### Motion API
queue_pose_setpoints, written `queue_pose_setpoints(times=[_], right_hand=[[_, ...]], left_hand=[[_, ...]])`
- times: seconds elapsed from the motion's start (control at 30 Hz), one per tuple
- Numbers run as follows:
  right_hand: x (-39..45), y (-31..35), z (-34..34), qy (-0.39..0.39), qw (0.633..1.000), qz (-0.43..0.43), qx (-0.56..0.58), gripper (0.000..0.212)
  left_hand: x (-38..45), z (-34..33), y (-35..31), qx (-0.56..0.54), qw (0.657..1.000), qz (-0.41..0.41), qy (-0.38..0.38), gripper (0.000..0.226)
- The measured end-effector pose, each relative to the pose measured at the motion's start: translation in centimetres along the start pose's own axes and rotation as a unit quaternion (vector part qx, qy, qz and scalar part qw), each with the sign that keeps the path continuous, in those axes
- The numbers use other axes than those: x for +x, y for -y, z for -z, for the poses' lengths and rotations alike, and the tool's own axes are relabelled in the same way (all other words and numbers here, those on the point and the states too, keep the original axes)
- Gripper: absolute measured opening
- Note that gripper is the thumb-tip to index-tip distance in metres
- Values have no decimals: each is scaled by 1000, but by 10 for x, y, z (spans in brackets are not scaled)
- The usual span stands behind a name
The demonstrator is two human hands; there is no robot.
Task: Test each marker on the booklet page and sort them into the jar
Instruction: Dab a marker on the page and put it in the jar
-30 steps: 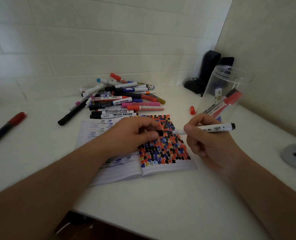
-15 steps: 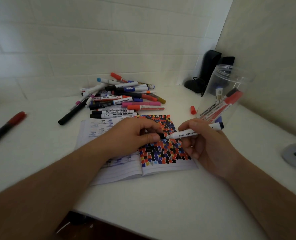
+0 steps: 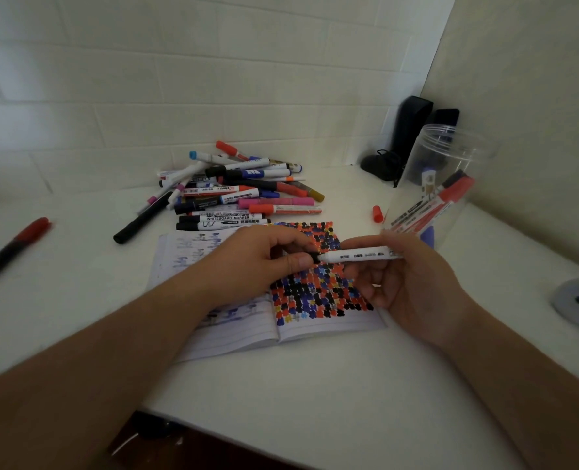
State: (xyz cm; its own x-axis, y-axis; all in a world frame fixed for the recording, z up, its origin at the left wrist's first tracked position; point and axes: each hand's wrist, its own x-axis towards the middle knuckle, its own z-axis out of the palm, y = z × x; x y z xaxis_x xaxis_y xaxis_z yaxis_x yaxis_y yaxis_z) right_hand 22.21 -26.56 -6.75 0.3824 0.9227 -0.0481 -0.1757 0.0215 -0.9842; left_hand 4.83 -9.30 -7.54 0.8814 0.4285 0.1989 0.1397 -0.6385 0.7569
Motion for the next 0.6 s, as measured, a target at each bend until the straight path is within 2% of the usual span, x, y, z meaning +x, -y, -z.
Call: queue_pose_setpoints(times=[0.13,0.27,0.4,0.5,0.6], right_hand=[[0,0,-2,-34,999,27,-29,17],[1,1,2,-94,990,61,-85,11],[2,2,3,-128,983,68,-109,16],[2,0,2,-110,984,47,-130,22],[2,0,3,-96,985,45,-134,28]], left_hand=[[-1,-1,0,-17,1000,0,-15,21],[-4,3,-2,-48,998,2,-41,23],[-7,9,-3,-91,996,3,-21,30],[-7,9,-4,-112,994,7,-6,32],[-6,10,-3,-112,993,15,-11,24]])
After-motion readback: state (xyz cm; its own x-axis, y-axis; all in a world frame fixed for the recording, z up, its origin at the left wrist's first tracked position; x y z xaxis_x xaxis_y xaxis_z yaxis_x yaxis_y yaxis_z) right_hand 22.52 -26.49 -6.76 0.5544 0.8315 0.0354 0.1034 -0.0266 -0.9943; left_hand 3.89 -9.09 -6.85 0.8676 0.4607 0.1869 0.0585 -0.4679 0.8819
